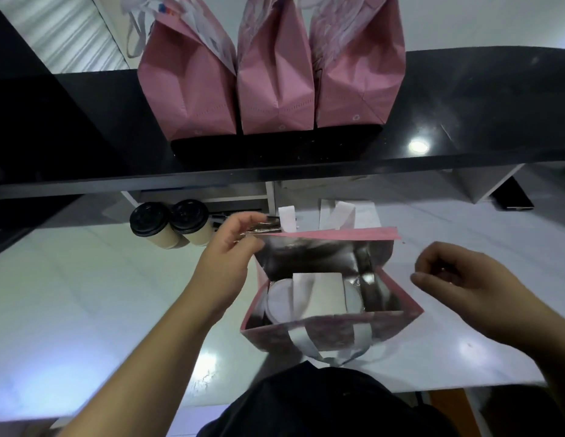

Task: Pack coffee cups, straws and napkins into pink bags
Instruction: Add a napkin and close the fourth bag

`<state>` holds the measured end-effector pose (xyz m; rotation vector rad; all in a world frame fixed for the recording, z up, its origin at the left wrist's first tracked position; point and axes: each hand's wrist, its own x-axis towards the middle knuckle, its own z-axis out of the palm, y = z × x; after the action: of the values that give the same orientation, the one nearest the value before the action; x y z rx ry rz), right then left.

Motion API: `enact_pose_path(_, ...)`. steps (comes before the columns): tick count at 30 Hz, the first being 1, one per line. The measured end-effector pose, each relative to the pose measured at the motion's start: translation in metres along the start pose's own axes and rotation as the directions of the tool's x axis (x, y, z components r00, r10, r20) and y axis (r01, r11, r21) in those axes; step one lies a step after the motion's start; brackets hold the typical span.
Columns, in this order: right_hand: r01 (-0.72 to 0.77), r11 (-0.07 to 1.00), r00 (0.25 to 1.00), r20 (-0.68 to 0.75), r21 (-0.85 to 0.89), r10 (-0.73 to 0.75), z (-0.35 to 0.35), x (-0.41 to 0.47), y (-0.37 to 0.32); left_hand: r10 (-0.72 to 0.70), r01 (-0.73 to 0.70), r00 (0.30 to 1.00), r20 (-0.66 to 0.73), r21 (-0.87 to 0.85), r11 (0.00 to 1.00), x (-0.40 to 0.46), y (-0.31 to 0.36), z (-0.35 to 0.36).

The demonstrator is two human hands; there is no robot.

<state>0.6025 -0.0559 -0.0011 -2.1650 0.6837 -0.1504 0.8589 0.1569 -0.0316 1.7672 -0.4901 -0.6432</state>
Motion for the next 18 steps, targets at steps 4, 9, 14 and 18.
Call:
enact_pose_path(4,-0.08,0.991,0.981,0.182,0.107,0.06,0.005,-0.016,0.032,0.069,-0.063,0.996,-0.056,0.102,0.993,-0.024,-0.015,-0.025)
enact_pose_path(9,-0.026,0.999,0.946,0.323,0.029,0.015,0.026,-0.017,0.039,-0.042,-0.133,0.909,0.414,0.386,0.913,-0.064,-0.038,-0.045)
enact_pose_path(14,0.028,0.998,0.988,0.151,0.055,-0.036,0.041,-0.009,0.037,-0.024,-0.112,0.94,0.34,0.374,0.921,-0.063,-0.041,-0.031)
enact_pose_path(18,0.064,0.998,0.987,0.15,-0.017,-0.06,0.045,-0.001,0.039,-0.026,-0.078,0.94,0.341,0.286,0.955,-0.058,-0.044,-0.021)
